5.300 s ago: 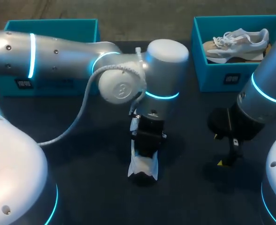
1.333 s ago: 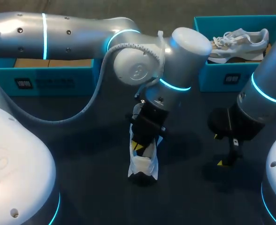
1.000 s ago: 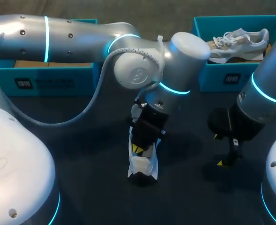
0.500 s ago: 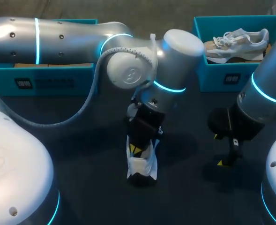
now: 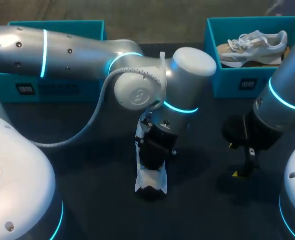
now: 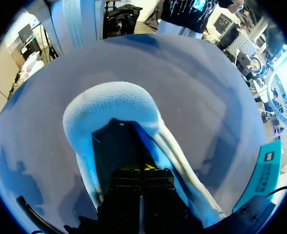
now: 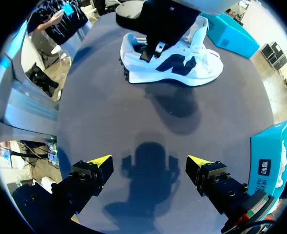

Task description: Take the shoe out of the shoebox, open the shoe tongue, remove and reinsert the insole, then place the shoe into the shoebox

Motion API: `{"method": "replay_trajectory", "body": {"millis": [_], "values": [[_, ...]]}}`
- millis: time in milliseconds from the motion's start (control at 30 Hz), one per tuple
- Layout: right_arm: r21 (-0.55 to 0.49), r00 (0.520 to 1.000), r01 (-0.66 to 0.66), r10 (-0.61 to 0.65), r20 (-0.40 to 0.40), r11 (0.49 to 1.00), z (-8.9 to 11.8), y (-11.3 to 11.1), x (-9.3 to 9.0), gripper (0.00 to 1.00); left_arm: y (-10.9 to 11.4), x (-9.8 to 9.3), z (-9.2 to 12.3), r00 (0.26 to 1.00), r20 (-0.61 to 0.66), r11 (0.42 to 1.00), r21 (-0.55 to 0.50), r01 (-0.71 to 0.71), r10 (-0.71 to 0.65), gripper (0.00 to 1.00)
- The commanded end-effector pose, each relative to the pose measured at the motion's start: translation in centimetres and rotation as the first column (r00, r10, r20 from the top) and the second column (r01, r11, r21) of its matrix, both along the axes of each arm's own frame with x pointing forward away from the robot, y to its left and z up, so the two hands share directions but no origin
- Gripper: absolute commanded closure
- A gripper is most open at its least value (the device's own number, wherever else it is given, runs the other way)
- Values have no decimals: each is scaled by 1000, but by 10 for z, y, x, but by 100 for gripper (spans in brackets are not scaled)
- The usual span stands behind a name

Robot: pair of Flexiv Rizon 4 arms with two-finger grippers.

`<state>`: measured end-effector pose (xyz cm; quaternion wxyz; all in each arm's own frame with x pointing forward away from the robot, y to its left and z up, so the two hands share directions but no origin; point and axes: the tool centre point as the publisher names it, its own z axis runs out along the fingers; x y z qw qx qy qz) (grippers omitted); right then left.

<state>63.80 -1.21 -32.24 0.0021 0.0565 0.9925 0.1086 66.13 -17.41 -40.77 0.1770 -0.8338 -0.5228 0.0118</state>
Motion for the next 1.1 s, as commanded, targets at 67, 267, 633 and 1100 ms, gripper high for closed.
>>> {"method": "replay_trajectory", "body": {"millis": [67,267,633,1100], "values": [[1,1000,1,-1,3,1000,0,0,-2,0,8,2,9,1000,23,999,-48,-18,19,100],[1,1000,1,-1,3,1000,0,0,-2,0,5,10,29,992,119,998,-64,-23,31,100],[1,1000,1,-1,3,1000,0,0,-2,0,-8,43,31,967,250,998,27,-56,48,100],[1,1000,1,-1,3,1000,0,0,-2,0,-17,67,59,961,278,985,163,-56,9,100]]}}
